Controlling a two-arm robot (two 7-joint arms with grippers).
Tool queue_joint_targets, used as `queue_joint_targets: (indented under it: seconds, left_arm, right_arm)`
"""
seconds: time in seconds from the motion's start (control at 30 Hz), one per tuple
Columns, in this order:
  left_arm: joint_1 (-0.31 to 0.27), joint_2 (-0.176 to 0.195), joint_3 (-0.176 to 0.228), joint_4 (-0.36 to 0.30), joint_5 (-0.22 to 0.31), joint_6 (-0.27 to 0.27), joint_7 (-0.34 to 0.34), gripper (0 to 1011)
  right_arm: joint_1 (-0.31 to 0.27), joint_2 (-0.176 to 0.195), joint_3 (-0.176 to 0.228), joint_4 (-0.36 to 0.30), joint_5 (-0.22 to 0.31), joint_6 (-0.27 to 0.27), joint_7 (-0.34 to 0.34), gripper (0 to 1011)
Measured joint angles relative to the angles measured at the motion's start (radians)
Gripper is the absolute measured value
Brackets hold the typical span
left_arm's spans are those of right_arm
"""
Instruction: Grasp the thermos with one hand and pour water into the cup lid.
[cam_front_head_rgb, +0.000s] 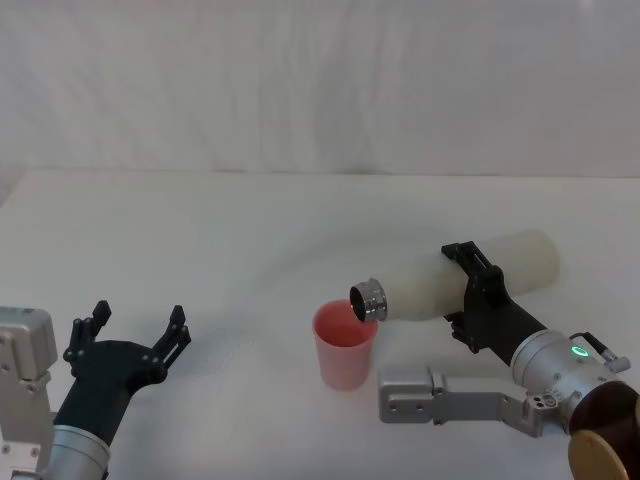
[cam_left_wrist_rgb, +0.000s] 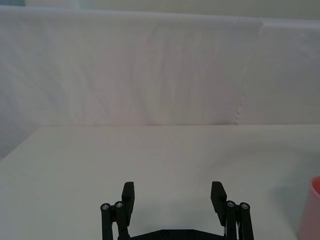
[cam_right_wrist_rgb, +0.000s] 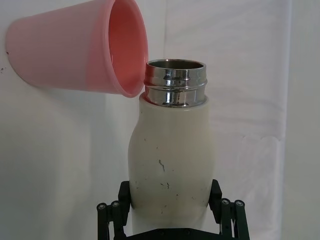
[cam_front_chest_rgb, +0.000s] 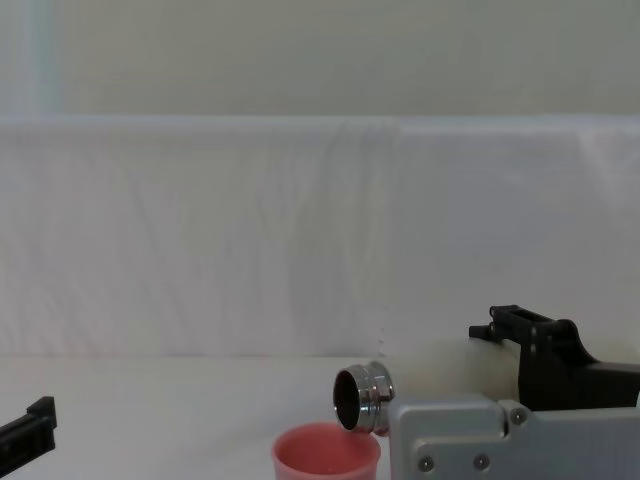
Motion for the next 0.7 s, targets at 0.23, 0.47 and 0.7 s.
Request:
queue_joint_targets:
  seconds: [0.23,0.47,0.7]
  left_arm:
    - [0.000,0.000,0.000,0.000,0.000,0.000,0.000,1001]
    - [0.000,0.000,0.000,0.000,0.000,0.000,0.000,1001]
    - [0.000,0.000,0.000,0.000,0.000,0.000,0.000,1001]
  right_arm:
    - [0.003,0.002,-0.003,-0.003,-0.010,0.002,0.002,955]
    - [0.009,0.003,-0.008,-0.003,-0.021,0.005,0.004,955]
    - [0.014,0.003,-0.012,-0.002,-0.030,0.006,0.006,955]
